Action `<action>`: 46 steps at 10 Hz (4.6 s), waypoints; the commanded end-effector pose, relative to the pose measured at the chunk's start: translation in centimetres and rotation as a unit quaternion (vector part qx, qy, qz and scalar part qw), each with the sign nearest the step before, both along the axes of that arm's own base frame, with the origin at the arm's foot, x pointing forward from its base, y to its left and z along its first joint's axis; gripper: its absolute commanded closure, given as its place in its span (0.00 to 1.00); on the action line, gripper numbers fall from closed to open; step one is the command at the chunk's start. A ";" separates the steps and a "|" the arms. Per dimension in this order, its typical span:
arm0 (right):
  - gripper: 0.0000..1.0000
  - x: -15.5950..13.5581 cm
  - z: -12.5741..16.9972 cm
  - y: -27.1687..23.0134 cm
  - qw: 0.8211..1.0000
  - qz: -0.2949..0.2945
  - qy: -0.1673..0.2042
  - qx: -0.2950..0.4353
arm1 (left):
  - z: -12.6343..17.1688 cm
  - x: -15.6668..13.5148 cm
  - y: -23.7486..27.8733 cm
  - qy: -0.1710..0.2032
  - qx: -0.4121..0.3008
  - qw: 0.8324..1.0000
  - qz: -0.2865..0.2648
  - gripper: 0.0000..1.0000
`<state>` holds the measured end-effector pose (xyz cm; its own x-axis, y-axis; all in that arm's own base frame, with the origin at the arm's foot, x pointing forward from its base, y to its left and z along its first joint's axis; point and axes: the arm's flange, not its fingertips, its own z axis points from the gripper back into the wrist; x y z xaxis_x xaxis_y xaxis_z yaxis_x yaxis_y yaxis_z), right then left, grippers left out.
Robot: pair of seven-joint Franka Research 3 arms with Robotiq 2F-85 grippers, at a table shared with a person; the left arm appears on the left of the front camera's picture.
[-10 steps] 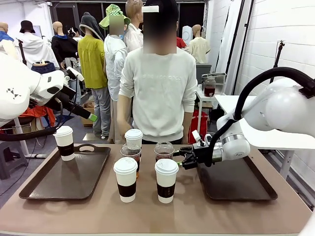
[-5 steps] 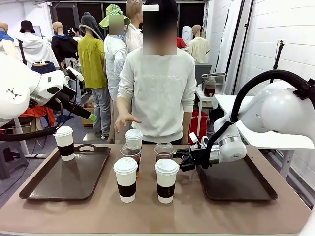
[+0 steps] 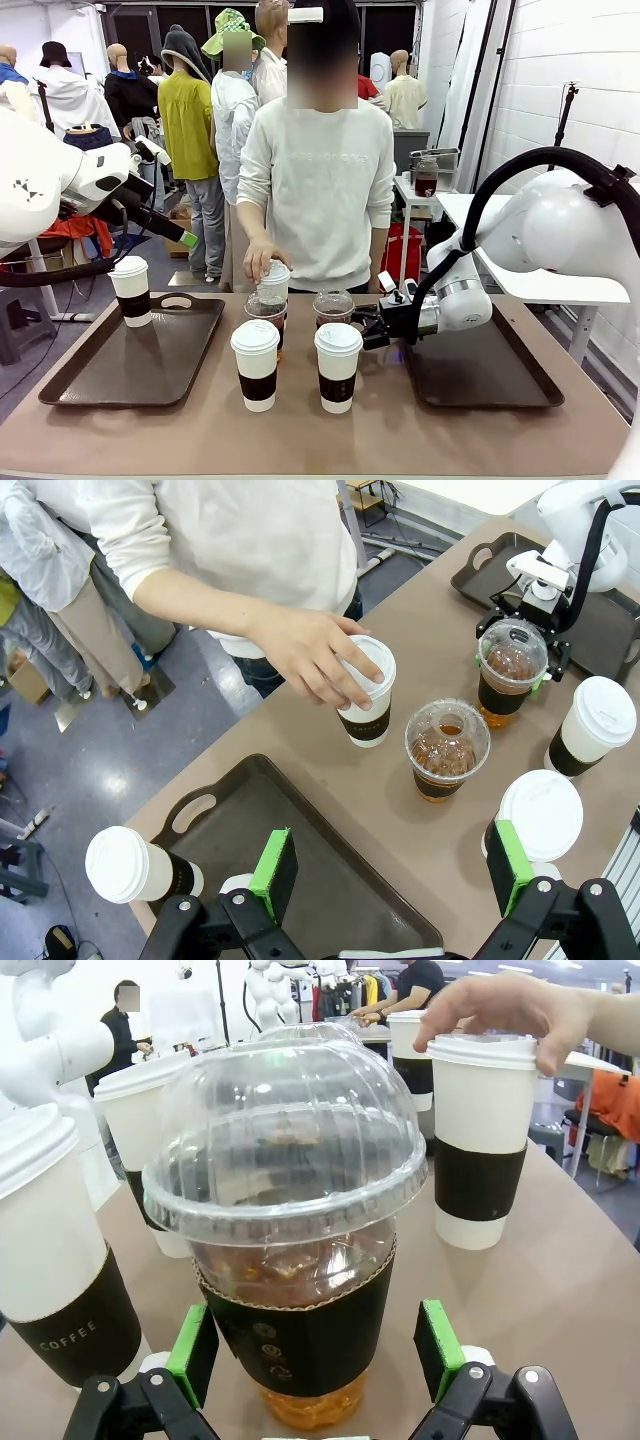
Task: Distribute the coffee onto the tray.
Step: Pick up one iced Americano and place it on the right Handle tray.
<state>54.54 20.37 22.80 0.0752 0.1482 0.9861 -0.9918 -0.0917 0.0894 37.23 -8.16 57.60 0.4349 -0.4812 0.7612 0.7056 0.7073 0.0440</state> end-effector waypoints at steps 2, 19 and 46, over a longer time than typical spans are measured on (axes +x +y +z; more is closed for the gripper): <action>0.00 1.1 -0.2 1.6 1.000 -0.006 0.014 0.022 | -0.1 0.0 0.1 0.003 -0.003 1.000 -0.002 0.00; 0.36 0.8 0.0 3.4 0.999 0.033 0.032 0.011 | -0.1 0.0 0.1 0.003 -0.003 1.000 -0.002 0.00; 0.36 1.3 6.8 -19.6 0.984 -0.145 -0.102 0.031 | -0.1 0.0 0.1 0.003 -0.003 1.000 -0.002 0.00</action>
